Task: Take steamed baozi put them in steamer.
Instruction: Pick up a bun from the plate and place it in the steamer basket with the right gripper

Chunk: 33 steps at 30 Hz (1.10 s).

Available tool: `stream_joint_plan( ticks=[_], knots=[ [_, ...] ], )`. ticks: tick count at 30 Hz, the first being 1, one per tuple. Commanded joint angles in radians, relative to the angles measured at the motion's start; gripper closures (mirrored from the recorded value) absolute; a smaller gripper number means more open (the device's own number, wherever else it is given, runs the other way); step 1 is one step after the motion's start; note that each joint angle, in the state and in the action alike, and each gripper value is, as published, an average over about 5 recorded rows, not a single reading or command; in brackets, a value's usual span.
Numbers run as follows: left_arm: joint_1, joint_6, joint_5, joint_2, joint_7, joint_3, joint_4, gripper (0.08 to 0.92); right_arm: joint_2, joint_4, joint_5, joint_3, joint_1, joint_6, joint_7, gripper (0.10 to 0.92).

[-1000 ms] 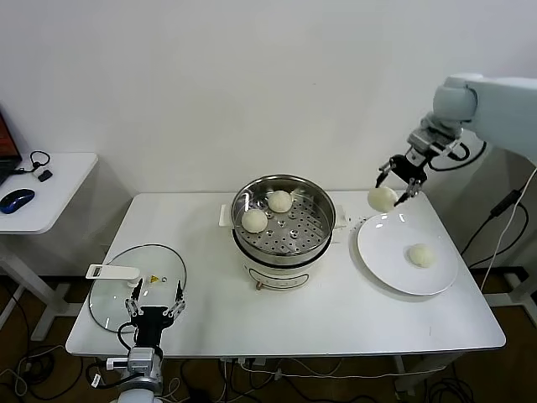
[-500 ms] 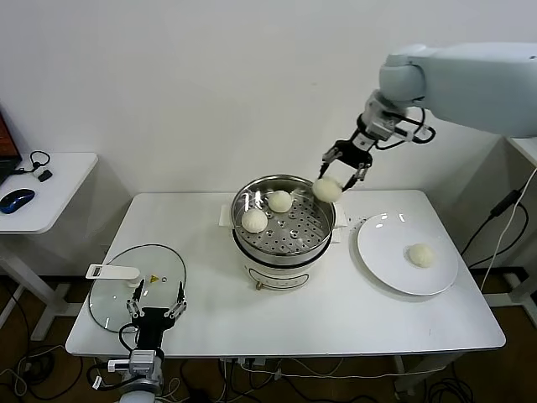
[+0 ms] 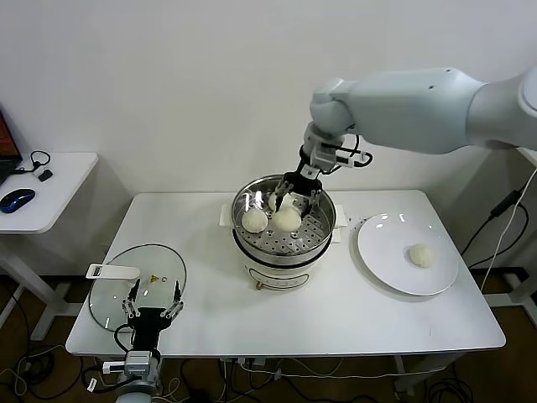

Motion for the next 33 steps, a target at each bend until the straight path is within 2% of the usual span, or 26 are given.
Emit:
stream_joint_plan(
  ticks=[1,22,25,30,33],
  knots=[
    [0.000,0.000,-0.009,-0.049,0.000,-0.006,-0.003,0.177,0.071,-0.070,-0.038,0.007,-0.093,0.044,-0.016,0.397],
    [-0.023,0.000,-0.016,-0.049,0.001,-0.010,0.023,0.177,0.086,-0.121,-0.016,-0.014,-0.132,0.049,-0.021,0.392],
    [-0.025,0.001,-0.016,-0.049,0.001,-0.009,0.026,0.177,0.090,-0.129,0.004,-0.020,-0.129,0.049,-0.017,0.348],
    [-0.027,0.003,-0.015,-0.049,0.003,-0.009,0.025,0.177,0.087,-0.130,0.028,-0.029,-0.099,0.049,-0.033,0.227],
    [-0.027,0.004,-0.015,-0.049,0.004,-0.009,0.022,0.177,0.076,-0.121,0.071,-0.049,-0.064,0.049,-0.056,0.206]
  ],
)
